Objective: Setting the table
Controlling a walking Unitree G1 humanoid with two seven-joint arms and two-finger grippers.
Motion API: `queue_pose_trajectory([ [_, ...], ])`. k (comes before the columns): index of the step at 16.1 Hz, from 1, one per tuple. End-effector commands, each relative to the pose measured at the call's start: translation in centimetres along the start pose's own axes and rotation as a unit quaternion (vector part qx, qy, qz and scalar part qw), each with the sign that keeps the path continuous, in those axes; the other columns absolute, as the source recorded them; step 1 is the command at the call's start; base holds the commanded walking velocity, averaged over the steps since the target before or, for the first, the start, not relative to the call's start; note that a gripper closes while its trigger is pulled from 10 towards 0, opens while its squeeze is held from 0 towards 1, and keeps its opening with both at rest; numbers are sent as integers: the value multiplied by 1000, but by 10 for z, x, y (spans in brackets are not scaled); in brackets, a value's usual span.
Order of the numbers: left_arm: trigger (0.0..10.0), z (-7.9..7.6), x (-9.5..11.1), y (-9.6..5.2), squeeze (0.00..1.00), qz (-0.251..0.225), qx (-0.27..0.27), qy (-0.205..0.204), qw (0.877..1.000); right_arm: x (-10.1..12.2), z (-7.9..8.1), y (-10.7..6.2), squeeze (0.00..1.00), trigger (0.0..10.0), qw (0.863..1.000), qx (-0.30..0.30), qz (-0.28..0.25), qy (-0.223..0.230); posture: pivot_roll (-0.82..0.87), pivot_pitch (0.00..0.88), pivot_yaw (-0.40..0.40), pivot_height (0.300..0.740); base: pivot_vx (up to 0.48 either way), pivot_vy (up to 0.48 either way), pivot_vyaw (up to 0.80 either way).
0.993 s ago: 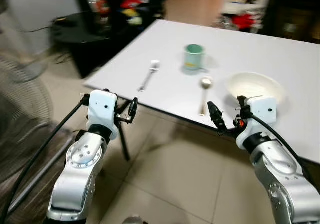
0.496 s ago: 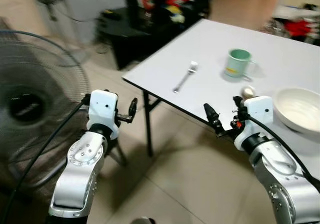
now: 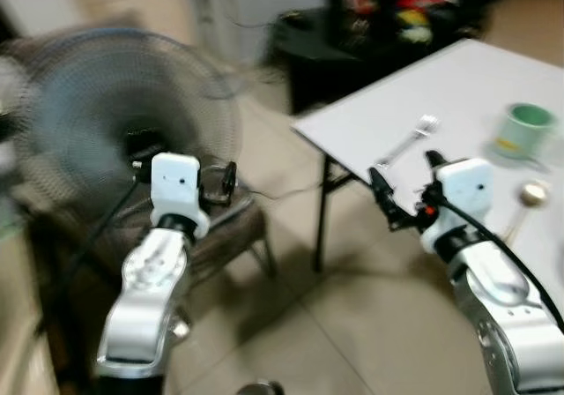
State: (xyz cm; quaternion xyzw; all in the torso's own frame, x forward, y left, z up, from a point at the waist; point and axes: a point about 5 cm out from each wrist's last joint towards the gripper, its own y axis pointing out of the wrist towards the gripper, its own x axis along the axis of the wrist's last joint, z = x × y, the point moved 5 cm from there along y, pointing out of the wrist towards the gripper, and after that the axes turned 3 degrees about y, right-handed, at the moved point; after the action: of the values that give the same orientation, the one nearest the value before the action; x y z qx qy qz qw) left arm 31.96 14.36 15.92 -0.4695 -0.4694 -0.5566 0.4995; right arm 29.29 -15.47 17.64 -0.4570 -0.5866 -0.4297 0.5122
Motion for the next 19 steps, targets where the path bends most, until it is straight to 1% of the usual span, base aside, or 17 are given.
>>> queue_pose_trajectory([
  [1,10000,12,6,3,302,-13,33,7,999,5,2,0,1000,10000,1000,-2,-15,1,11,0,86,740,0,0,800],
  [2,10000,10,6,3,388,-10,25,4,1000,5,3,0,1000,10000,1000,0,-14,1,13,0,86,740,0,0,800],
  [3,10000,8,5,3,388,-8,13,0,1000,4,5,1,1000,10000,1000,4,-12,2,15,0,84,740,0,0,800],
  [4,10000,0,0,2,314,9,-26,14,1000,1,4,1,1000,10000,1000,1,-7,12,19,0,83,740,0,0,800],
  [5,10000,-8,-13,0,294,58,-65,3,996,0,3,1,1000,10000,1000,0,-8,14,25,0,79,740,0,0,800],
  [6,10000,-6,-24,0,322,94,-63,7,994,0,3,2,1000,10000,1000,-2,-8,15,28,0,78,740,0,0,800],
  [7,10000,-8,-26,-2,333,95,-73,16,993,0,3,3,1000,10000,1000,0,-9,17,30,0,76,740,0,0,800],
  [9,10000,-11,-28,-4,318,98,-85,38,991,-1,4,3,1000,10000,1000,3,-9,20,33,0,74,740,0,0,800],
  [10,10000,-14,-27,-5,294,95,-96,50,990,0,6,3,1000,10000,1000,7,-10,24,39,0,70,740,0,0,800],
  [11,10000,-14,-26,-6,286,90,-95,54,990,0,7,3,1000,10000,1000,9,-10,24,39,0,70,740,0,0,800],
  [12,10000,-7,-13,-2,267,58,-66,48,995,0,8,3,1000,10000,1000,12,-10,23,38,0,68,740,0,0,800],
  [13,10000,4,-3,2,231,40,-32,23,998,0,8,3,1000,10000,1000,11,-10,24,35,0,69,740,0,0,800],
  [14,10000,8,-1,4,208,39,-26,16,999,0,7,3,1000,10000,1000,7,-9,24,32,0,70,740,0,0,800],
  [15,10000,10,0,3,165,34,-24,21,999,0,6,2,1000,10000,1000,5,-7,24,24,0,75,740,0,0,800],
  [17,10000,13,2,1,157,26,-14,22,999,-2,2,1,1000,10000,1000,-6,1,21,25,0,73,740,0,0,800],
  [19,10000,14,-2,-1,176,33,-7,29,999,-6,1,3,1000,10000,999,-1,12,33,38,0,67,740,0,0,800],
])
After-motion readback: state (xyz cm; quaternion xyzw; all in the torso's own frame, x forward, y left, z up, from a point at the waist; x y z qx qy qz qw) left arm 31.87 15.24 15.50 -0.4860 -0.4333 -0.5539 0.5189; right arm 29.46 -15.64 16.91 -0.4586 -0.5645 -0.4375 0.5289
